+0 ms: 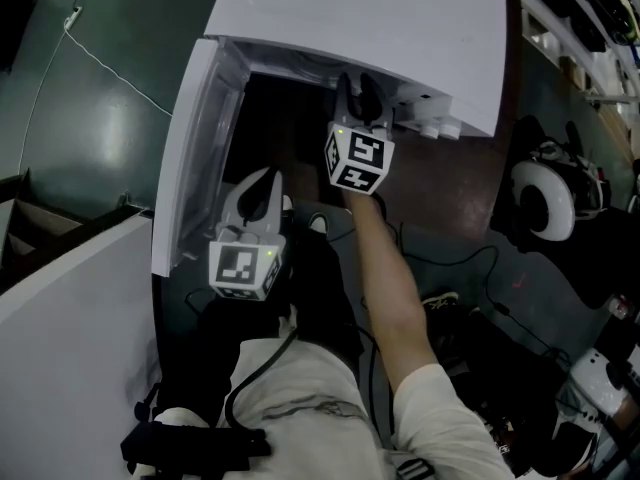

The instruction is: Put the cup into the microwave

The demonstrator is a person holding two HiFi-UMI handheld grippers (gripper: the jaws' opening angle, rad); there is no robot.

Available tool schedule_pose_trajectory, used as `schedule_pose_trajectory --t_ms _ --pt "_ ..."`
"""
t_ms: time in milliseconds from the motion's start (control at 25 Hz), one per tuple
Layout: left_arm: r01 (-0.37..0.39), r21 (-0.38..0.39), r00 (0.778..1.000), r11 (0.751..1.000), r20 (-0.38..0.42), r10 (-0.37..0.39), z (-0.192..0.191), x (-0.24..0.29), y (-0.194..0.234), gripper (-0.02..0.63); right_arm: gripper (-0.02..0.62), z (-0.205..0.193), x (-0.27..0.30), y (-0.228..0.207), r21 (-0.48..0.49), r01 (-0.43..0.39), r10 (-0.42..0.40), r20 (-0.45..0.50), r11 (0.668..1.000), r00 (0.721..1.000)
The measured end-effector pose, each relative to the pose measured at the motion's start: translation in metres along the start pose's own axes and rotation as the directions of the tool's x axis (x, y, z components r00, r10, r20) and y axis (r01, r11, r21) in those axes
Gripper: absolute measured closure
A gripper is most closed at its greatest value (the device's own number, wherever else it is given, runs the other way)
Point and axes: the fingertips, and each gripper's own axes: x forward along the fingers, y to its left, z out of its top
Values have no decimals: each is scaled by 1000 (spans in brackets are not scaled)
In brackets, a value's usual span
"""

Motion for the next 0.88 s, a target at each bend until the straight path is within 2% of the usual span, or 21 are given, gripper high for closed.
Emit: schedule_pose_trajectory --t_ms 160,200,560,880 --pt "3 6 1000 1000 30 -3 10 -2 -10 606 585 1 -43 1 -23 10 -10 4 1000 1000" --pt "3 8 999 1000 37 -3 12 -3 -13 606 594 3 -53 2 -30 8 -8 8 1000 1000" --pt "20 44 995 999 93 -24 27 -21 -54 606 595 14 -141 5 -85 -38 40 20 996 999" --pt "-14 72 992 997 124 5 27 -63 -81 606 595 23 -218 6 -91 -84 86 25 992 996"
